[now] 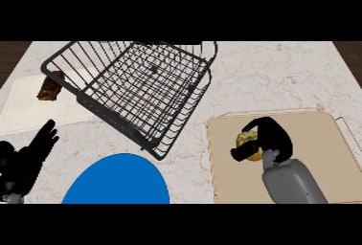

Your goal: Pick the squash from the tray and place it in the tiered basket

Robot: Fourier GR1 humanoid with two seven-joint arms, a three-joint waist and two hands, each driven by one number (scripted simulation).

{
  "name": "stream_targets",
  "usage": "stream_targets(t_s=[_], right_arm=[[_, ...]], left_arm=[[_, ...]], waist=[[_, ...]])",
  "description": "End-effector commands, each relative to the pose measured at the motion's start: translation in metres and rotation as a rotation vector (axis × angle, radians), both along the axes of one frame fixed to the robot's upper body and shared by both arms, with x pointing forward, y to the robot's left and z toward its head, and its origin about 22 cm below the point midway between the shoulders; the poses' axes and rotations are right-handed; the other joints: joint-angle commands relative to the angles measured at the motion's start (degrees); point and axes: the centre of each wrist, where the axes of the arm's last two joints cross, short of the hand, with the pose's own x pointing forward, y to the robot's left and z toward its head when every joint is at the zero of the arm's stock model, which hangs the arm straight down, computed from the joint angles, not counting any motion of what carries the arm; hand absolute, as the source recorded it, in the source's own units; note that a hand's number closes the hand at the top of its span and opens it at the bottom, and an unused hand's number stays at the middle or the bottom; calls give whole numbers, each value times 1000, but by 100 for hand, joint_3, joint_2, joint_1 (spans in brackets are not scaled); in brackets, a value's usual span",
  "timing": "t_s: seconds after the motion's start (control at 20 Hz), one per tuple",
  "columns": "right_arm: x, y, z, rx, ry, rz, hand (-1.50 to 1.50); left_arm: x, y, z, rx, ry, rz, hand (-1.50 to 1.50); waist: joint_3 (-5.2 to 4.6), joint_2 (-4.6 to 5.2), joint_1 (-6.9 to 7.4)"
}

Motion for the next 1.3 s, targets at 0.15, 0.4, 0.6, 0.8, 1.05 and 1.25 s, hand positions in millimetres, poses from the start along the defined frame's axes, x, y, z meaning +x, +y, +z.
stream_targets(t_s=[0.15, 0.4, 0.6, 0.8, 1.05, 1.25], right_arm=[[4, 8, 8, -71, -41, -110, 150], [-6, 12, 38, -131, -96, -168, 150], [-9, 111, 57, -180, -297, 40, 150], [-1, 127, 72, -242, -424, 107, 150], [8, 140, 97, -341, -559, 59, 150], [15, 149, 114, -400, -648, 13, 150]], left_arm=[[-2, -5, -3, 11, 20, 4, 0], [-13, 5, -5, 7, 26, 6, 0], [16, -13, 8, 7, -4, -96, 0], [20, -22, 9, 14, -14, -142, 0], [24, -28, 9, 16, -6, -167, 0], [26, -33, 6, 7, 10, -175, 0]], waist=[[33, 54, 16], [31, 44, 11], [-17, 115, 669], [-56, 132, 1030], [-83, 31, 1067], [-72, 12, 1115]])
